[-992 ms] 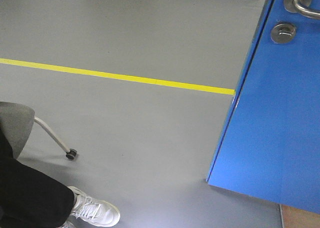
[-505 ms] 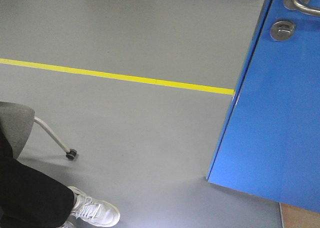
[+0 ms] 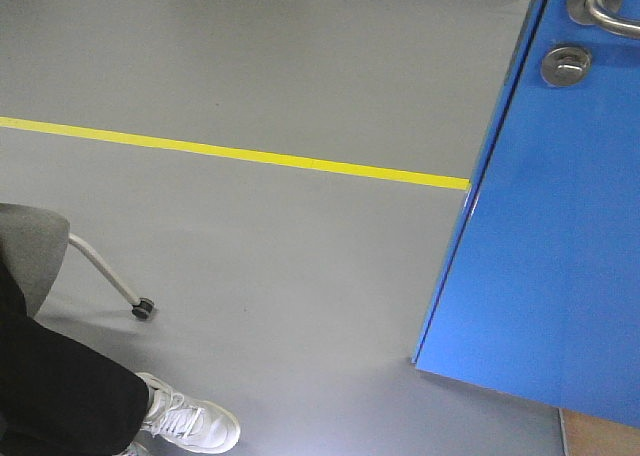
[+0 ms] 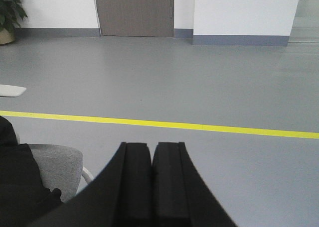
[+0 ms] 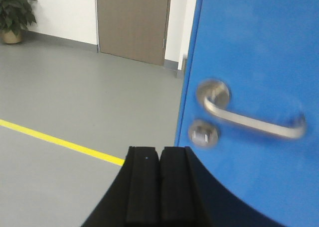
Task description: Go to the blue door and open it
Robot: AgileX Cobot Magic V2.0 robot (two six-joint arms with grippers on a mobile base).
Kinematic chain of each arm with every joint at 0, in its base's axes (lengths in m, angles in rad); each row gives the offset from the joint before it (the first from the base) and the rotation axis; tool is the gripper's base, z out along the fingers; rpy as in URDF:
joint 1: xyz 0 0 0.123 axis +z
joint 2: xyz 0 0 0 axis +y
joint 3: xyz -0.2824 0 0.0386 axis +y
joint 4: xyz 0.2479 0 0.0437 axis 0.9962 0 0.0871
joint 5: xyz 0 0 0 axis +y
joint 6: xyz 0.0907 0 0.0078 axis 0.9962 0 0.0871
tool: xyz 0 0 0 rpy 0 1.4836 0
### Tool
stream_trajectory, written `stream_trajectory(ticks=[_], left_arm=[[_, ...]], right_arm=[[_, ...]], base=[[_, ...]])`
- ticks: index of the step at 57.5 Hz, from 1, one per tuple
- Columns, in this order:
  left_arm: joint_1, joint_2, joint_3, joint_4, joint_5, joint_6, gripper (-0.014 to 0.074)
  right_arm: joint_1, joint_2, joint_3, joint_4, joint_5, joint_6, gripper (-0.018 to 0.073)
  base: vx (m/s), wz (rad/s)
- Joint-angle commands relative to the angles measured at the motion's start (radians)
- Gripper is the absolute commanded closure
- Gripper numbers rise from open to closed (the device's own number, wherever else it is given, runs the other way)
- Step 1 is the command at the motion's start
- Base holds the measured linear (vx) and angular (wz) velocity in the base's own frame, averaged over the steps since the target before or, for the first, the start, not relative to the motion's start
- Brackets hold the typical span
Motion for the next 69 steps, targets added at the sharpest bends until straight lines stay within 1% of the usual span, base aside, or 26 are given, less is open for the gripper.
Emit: stream_trajectory(ticks=[1, 5, 10, 15, 23, 28, 32, 35, 38, 43, 49, 55, 69], left_arm=[[-0.007, -0.013, -0.026, -0.002, -0.085, -0.007, 0.0524], [-0.007, -0.013, -0.026, -0.002, -0.085, -0.007, 0.0524], [-0.007, -0.013, -0.026, -0.002, -0.085, -0.007, 0.0524], [-0.007, -0.013, -0.026, -0.002, -0.085, -0.007, 0.0524], [-0.007, -0.013, -0.026, -0.002, -0.086, -0.007, 0.0524], [-0.007, -0.012, -0.026, -0.002, -0.085, -0.007, 0.0524], [-0.007, -0.012, -0.026, -0.002, -0.085, -0.007, 0.0524], [-0.007, -0.012, -0.026, -0.002, -0.085, -0.007, 0.0524], [-0.007, -0.012, -0.026, -0.002, -0.085, -0.007, 0.0524], [-0.007, -0.012, -0.026, -0.002, -0.085, -0.007, 0.0524], [-0.007, -0.012, -0.026, -0.002, -0.085, -0.007, 0.0524], [-0.007, -0.012, -0.026, -0.002, -0.085, -0.007, 0.0524], [-0.007, -0.012, -0.026, -0.002, -0.085, -0.007, 0.0524]], right_arm=[[0.0, -0.158, 0.13, -0.015, -0.095, -0.01, 0.0547], [0.0, -0.311, 0.261, -0.007, -0.092, -0.01, 0.0547], [0.0, -0.471, 0.38, 0.021, -0.085, -0.01, 0.0547], [-0.002, -0.605, 0.483, 0.018, -0.087, -0.01, 0.0547], [-0.004, -0.567, 0.609, 0.018, -0.171, -0.008, 0.0547], [-0.014, -0.555, 0.695, 0.016, -0.288, -0.008, 0.0547], [-0.042, -0.555, 0.761, 0.046, -0.381, -0.008, 0.0547], [-0.073, -0.555, 0.754, 0.079, -0.337, -0.009, 0.0547], [-0.109, -0.555, 0.756, 0.098, -0.342, -0.009, 0.0547], [-0.16, -0.555, 0.756, 0.101, -0.34, -0.009, 0.0547], [-0.199, -0.555, 0.756, 0.097, -0.343, -0.009, 0.0547], [-0.2, -0.555, 0.756, 0.099, -0.354, -0.009, 0.0547], [-0.199, -0.555, 0.756, 0.113, -0.328, -0.008, 0.0547]], base=[[0.0, 0.0], [0.0, 0.0], [0.0, 0.0], [0.0, 0.0], [0.0, -0.01], [0.0, -0.01], [0.0, -0.01], [0.0, 0.0], [0.0, 0.0], [0.0, 0.0], [0.0, 0.0], [0.0, 0.0], [0.0, 0.0]])
